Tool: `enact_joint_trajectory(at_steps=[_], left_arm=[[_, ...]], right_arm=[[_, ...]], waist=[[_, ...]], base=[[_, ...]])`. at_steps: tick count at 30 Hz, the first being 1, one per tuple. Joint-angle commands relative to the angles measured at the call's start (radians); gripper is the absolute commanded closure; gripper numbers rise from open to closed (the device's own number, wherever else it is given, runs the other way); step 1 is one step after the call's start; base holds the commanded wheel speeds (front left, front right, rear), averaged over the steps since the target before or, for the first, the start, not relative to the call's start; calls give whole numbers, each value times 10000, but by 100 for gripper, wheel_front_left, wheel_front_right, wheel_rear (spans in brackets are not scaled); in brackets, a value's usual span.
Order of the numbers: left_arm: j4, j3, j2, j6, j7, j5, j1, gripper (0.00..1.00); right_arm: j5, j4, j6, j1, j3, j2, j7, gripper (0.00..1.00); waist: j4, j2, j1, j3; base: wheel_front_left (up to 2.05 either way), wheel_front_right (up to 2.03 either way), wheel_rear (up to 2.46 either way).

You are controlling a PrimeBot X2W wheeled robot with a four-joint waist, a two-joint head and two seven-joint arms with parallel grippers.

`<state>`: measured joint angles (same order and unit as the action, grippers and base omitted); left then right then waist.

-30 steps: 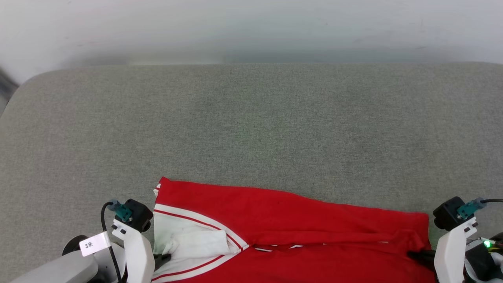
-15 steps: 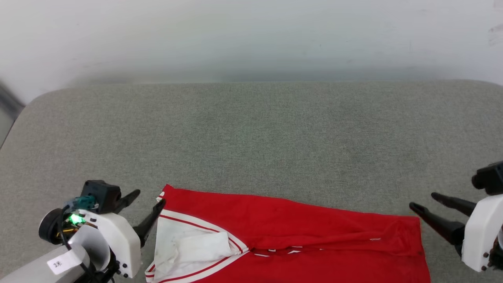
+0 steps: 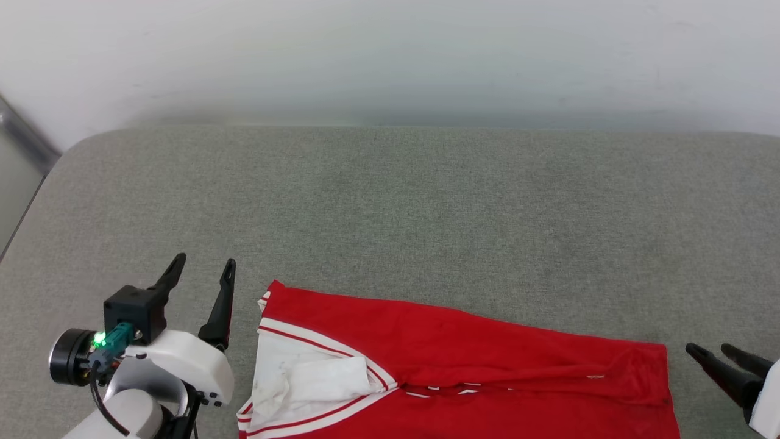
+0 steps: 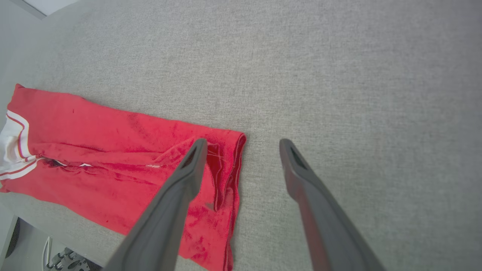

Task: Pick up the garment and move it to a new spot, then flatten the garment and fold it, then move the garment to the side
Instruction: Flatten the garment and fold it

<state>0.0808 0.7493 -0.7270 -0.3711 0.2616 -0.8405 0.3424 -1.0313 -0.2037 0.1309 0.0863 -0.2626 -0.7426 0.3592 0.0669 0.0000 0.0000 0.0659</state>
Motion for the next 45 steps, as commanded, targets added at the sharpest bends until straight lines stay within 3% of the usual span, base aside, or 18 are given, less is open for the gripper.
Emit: enact_joint_trajectory(at_steps=[1,13,21,25,26,27,39,45], left_arm=[[-59,-323,142,-44,42,283,-287,0],[-519,-3657,2315,321,35,3312,-2522,0],[-558,-5090,3834,1155,35,4888,-3140,0],[-427,-5643,4521,1651,36,5526,-3285,0],[-380,-5768,4672,1787,36,5670,-3347,0],[-350,-5906,4827,1911,36,5800,-3390,0],[-302,-6990,6016,2942,36,7029,-3782,0],[-399,-7258,6297,3253,36,7400,-3998,0]], right_arm=[[-127,-113,-4,-153,51,175,66,0],[-932,-793,-4,-727,-232,1556,586,0],[-1238,-1086,-4,-523,-696,2387,421,0],[-1233,-1259,-7,-277,-905,2480,358,0],[-1211,-1277,-7,-220,-965,2485,303,56],[-1182,-1318,-7,-159,-1001,2479,234,100],[-1466,-1618,-5,132,-1026,2097,-656,100],[-1621,-1641,-5,-146,-812,1435,-1026,100]], waist=[[10,0,0,24],[198,0,0,300],[303,0,0,398],[329,0,0,411],[337,0,0,409],[351,0,0,403],[418,0,0,143],[374,0,0,-51]], base=[[0,0,0],[0,0,0],[0,0,0],[0,0,0],[0,0,0],[0,0,0],[0,0,0],[0,0,0]])
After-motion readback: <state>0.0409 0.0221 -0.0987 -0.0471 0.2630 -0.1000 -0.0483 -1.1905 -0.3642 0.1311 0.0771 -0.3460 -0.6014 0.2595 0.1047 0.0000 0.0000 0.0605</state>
